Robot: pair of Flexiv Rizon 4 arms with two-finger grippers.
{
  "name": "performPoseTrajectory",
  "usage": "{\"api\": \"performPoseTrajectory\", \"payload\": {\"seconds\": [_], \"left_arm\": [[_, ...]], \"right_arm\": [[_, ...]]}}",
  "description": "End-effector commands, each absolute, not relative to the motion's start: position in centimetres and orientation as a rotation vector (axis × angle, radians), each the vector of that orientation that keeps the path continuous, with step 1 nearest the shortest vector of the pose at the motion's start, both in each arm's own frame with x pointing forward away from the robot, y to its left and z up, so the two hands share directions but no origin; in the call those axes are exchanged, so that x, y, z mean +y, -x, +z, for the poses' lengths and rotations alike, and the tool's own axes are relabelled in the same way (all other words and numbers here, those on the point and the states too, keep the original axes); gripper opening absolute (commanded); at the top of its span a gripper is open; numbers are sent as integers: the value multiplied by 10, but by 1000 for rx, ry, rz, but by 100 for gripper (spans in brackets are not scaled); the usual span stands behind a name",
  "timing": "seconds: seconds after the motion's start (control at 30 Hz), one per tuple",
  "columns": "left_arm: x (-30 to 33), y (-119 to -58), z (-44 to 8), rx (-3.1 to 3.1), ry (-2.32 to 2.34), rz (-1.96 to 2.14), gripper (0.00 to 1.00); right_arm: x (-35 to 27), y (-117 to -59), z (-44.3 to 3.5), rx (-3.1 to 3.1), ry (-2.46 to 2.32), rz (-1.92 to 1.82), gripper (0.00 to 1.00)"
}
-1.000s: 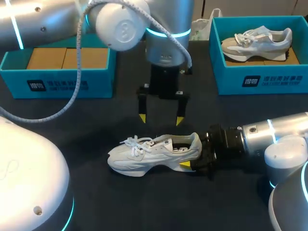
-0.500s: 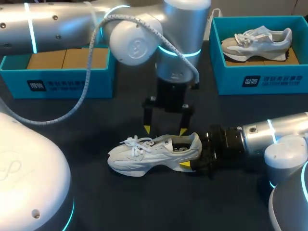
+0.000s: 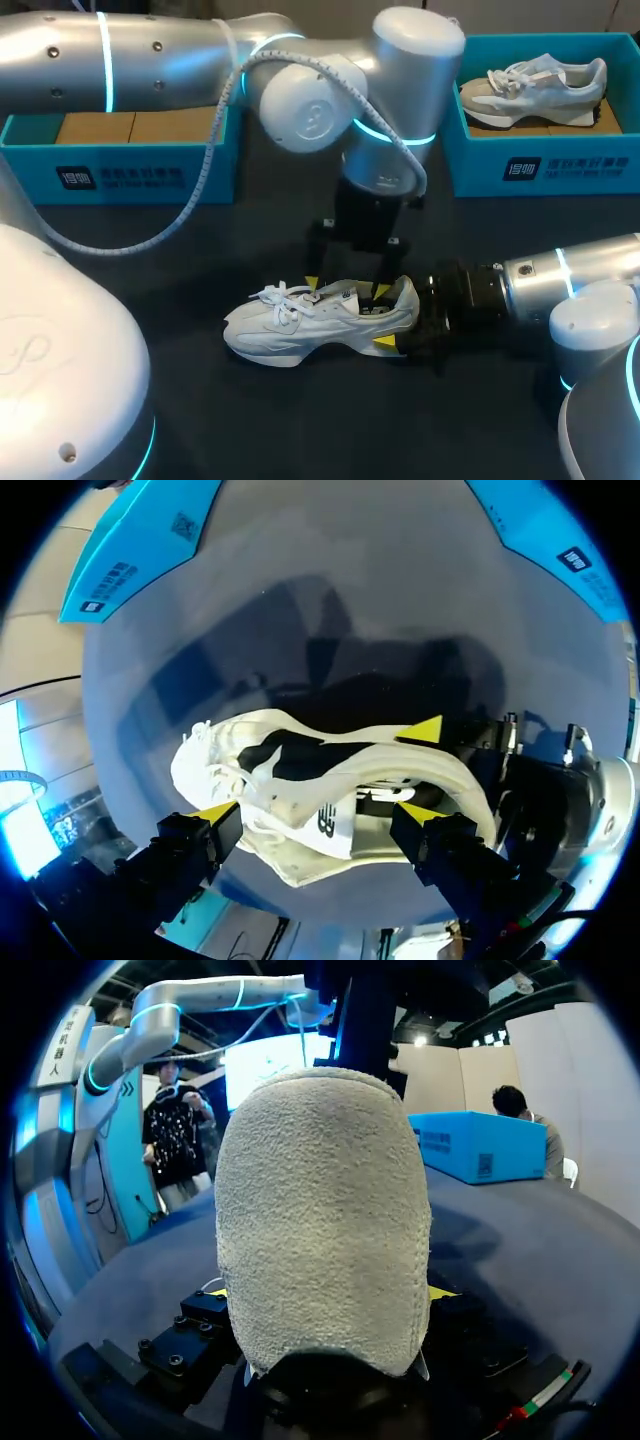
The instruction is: Take the shoe out of the shoebox, open the shoe tongue, remove and reinsert the insole, then place the shoe into the shoebox
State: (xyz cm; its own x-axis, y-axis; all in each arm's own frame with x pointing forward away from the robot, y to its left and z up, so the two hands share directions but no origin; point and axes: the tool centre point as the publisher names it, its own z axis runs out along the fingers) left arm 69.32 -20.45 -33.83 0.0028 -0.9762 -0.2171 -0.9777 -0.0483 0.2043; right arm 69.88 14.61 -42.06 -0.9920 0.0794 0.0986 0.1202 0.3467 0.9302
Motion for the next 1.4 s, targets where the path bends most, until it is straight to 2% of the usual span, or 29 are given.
{"api": "performPoseTrajectory", "payload": {"seconds": [0.03, 0.63, 0.77, 0.9, 1.0, 1.1, 1.33, 1.4], "left_arm": [[-207, -692, -344, 2141, 2209, 505, 100], [-189, -681, -353, 2064, 2129, 621, 100], [-182, -678, -350, 2038, 2114, 635, 95], [-176, -677, -345, 2031, 2116, 638, 85], [-172, -676, -342, 2028, 2116, 637, 87], [-169, -676, -339, 2040, 2117, 631, 84], [-165, -672, -331, 2061, 2131, 602, 62], [-164, -671, -328, 2070, 2135, 591, 61]], "right_arm": [[148, -698, -420, -2551, 191, -1758, 0], [148, -698, -420, -2551, 191, -1758, 0], [148, -698, -420, -2551, 191, -1758, 0], [148, -698, -420, -2551, 191, -1758, 0], [148, -698, -420, -2551, 191, -1758, 0], [148, -698, -420, -2551, 191, -1758, 0], [148, -698, -420, -2551, 191, -1758, 0], [148, -698, -420, -2551, 191, -1758, 0]]}}
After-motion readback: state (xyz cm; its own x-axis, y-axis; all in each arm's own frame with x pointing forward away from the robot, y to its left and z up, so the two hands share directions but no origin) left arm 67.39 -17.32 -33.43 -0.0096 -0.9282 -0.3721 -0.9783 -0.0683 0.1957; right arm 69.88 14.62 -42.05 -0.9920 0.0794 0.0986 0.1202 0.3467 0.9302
